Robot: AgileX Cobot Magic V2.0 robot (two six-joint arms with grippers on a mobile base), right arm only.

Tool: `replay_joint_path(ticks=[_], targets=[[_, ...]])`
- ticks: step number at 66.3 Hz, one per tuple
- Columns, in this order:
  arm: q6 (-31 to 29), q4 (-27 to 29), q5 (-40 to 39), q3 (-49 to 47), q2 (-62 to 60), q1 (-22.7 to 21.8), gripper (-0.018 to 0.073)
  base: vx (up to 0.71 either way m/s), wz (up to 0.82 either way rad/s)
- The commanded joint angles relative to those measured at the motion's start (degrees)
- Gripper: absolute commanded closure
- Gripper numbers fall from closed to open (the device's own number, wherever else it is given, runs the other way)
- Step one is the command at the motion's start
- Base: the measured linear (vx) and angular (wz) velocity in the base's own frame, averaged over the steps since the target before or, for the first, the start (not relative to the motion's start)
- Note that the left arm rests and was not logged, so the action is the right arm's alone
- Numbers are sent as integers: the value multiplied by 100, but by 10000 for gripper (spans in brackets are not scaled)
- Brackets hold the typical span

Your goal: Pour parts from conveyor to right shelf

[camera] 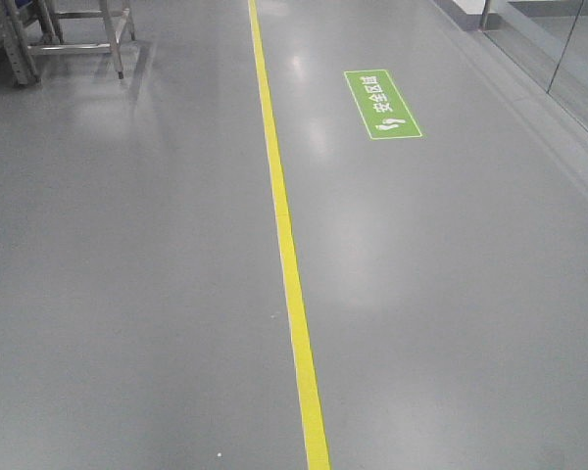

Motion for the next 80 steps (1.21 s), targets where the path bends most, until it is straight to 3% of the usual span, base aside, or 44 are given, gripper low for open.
replay_joint_path(ticks=[1, 34, 80], targets=[[-55, -2, -445, -157, 87, -34, 568, 13, -7], [-55, -2, -445, -157, 87, -34, 568, 27, 3], [-55, -2, -445, -157, 87, -34, 568, 52, 9]])
